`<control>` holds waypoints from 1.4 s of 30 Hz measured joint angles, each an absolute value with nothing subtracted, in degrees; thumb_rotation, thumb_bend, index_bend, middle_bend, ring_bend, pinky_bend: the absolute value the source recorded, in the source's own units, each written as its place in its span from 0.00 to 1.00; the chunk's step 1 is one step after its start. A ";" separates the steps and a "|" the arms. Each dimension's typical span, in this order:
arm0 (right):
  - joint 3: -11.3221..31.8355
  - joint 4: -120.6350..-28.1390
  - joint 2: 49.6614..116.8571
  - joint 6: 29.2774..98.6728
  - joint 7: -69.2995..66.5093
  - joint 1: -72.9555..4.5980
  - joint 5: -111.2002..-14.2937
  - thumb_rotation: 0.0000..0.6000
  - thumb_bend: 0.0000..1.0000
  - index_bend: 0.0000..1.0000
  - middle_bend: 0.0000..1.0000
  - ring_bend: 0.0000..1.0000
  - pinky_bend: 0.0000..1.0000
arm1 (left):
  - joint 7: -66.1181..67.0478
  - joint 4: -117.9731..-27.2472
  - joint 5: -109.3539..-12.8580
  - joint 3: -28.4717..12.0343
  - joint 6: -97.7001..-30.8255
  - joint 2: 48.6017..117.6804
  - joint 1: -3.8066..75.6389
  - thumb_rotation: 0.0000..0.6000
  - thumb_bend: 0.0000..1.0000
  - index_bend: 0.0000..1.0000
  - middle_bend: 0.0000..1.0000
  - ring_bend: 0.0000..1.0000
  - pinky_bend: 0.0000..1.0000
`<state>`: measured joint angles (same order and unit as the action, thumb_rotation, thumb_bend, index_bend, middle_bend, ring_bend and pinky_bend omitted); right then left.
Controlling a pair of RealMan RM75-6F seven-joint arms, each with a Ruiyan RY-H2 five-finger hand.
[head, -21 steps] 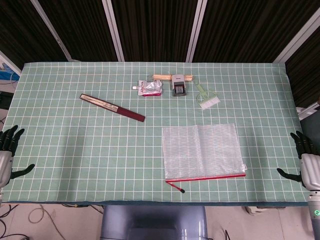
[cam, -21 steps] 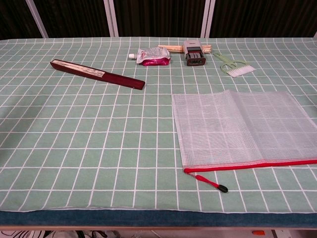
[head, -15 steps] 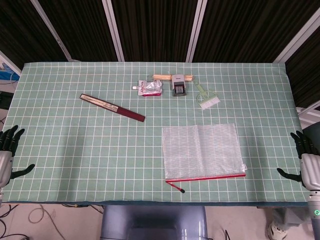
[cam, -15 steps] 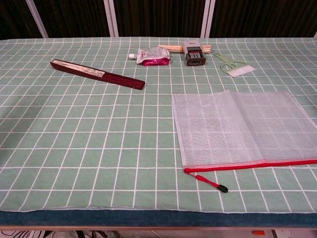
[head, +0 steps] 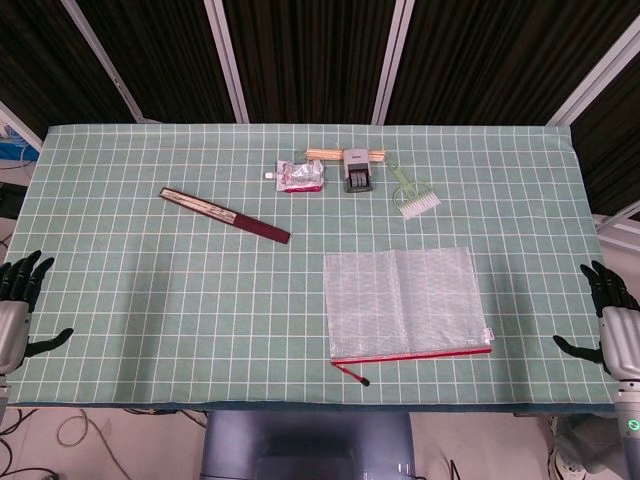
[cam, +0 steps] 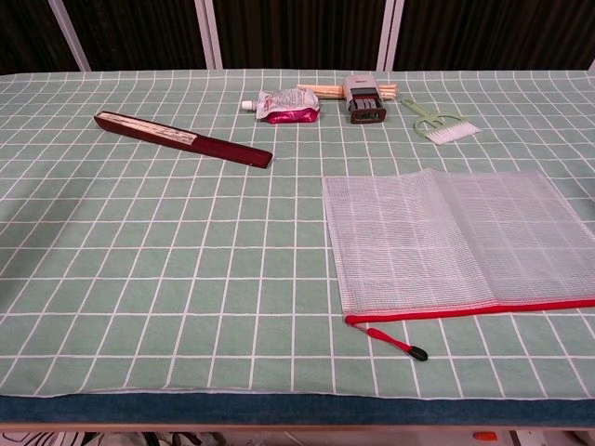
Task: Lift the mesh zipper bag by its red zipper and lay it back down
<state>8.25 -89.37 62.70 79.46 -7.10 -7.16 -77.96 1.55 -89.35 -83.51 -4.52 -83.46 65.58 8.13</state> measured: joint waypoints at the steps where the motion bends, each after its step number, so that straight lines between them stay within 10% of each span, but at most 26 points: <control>1: 8.23 -89.34 62.69 79.58 -7.29 -7.20 -78.35 1.00 0.06 0.00 0.00 0.00 0.21 | 1.55 -89.40 -83.42 -4.53 -83.47 65.57 8.09 1.00 0.02 0.00 0.00 0.00 0.00; 9: 8.09 -90.57 62.08 82.08 -10.58 -8.68 -86.25 1.00 0.07 0.00 0.09 0.09 0.26 | 2.36 -89.81 -82.19 -4.75 -83.03 65.37 8.00 1.00 0.03 0.00 0.00 0.00 0.00; 17: 8.43 -97.62 61.42 74.78 -11.08 -16.49 -90.66 1.00 0.12 0.02 0.57 0.57 0.64 | 3.38 -90.43 -80.60 -5.11 -82.37 65.28 8.04 1.00 0.03 0.00 0.00 0.00 0.00; 26: 9.29 -103.99 66.16 64.39 -6.16 -24.36 -87.32 1.00 0.22 0.33 0.95 0.93 0.88 | 4.00 -90.28 -79.75 -5.45 -82.53 65.47 7.89 1.00 0.02 0.00 0.00 0.00 0.00; 42: 7.41 -103.82 79.39 57.97 5.69 -29.04 -76.96 1.00 0.24 0.53 1.00 1.00 0.94 | 2.94 -90.14 -79.75 -5.44 -81.83 65.15 8.12 1.00 0.02 0.00 0.00 0.00 0.00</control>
